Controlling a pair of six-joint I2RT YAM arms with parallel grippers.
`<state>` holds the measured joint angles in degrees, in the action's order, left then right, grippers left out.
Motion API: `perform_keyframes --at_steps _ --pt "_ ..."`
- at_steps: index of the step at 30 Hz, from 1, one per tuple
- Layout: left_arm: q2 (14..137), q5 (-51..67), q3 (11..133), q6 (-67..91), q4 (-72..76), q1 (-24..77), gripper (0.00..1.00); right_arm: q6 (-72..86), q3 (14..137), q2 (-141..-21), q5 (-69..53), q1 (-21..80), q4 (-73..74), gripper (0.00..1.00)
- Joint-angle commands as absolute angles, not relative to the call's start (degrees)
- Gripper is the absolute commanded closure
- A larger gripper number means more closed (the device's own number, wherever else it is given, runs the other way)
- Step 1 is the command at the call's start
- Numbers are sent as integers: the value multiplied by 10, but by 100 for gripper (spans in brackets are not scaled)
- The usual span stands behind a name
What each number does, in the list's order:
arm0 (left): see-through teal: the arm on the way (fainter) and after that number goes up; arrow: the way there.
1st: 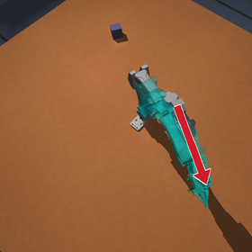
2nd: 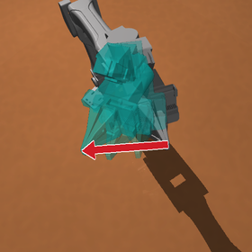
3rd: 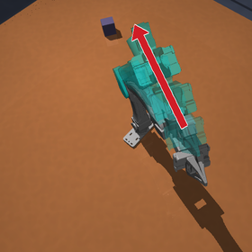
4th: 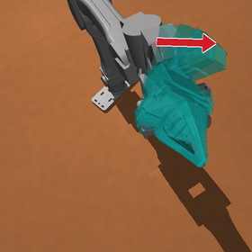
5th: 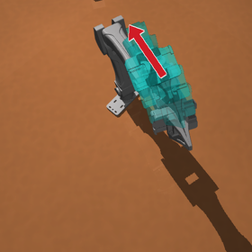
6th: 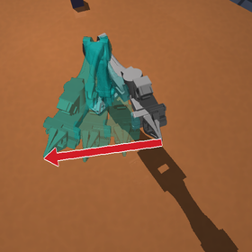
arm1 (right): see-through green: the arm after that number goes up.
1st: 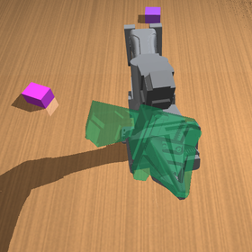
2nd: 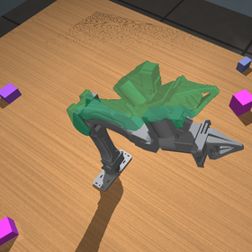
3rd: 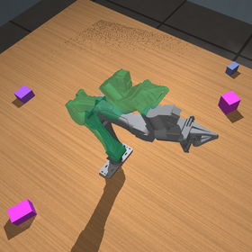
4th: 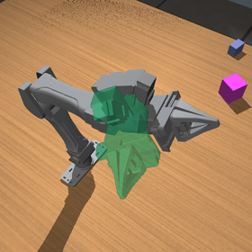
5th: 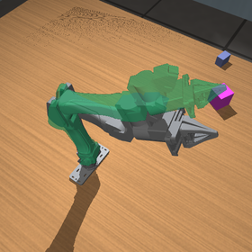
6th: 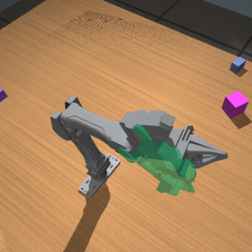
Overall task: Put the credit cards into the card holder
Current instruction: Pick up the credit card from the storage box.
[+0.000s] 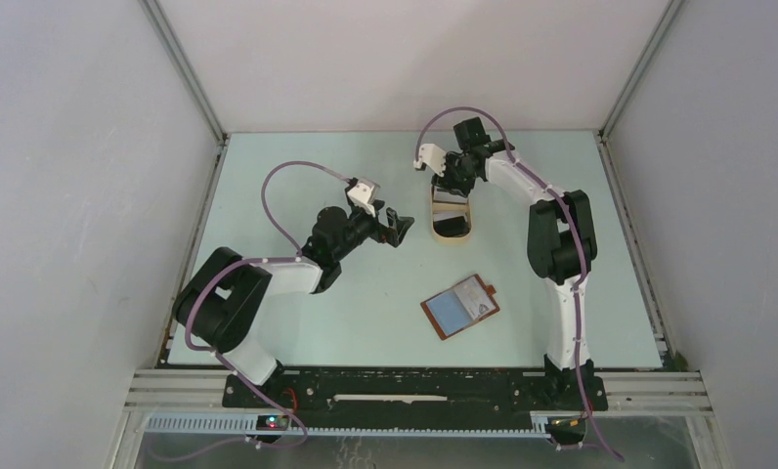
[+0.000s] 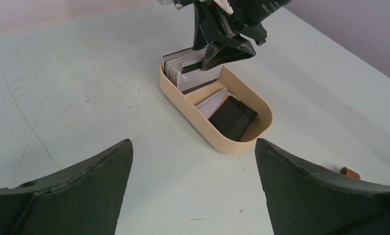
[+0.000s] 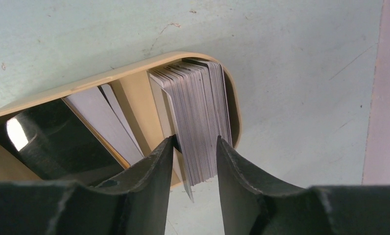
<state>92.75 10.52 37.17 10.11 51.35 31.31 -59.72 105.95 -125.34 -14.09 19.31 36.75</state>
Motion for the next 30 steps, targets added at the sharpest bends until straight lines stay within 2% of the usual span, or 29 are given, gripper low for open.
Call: perform_keyframes --at_steps 1,10,19,30 --pt "931 114 392 106 536 308 1 -602 1058 -1212 -144 190 360 58" --pt "932 119 393 109 537 306 1 -605 1054 -1203 -149 189 367 75" --pt "934 123 393 111 539 304 1 -607 1046 -1193 -157 190 374 83" --pt "934 130 393 114 541 302 1 -618 1045 -1180 -186 188 402 100"
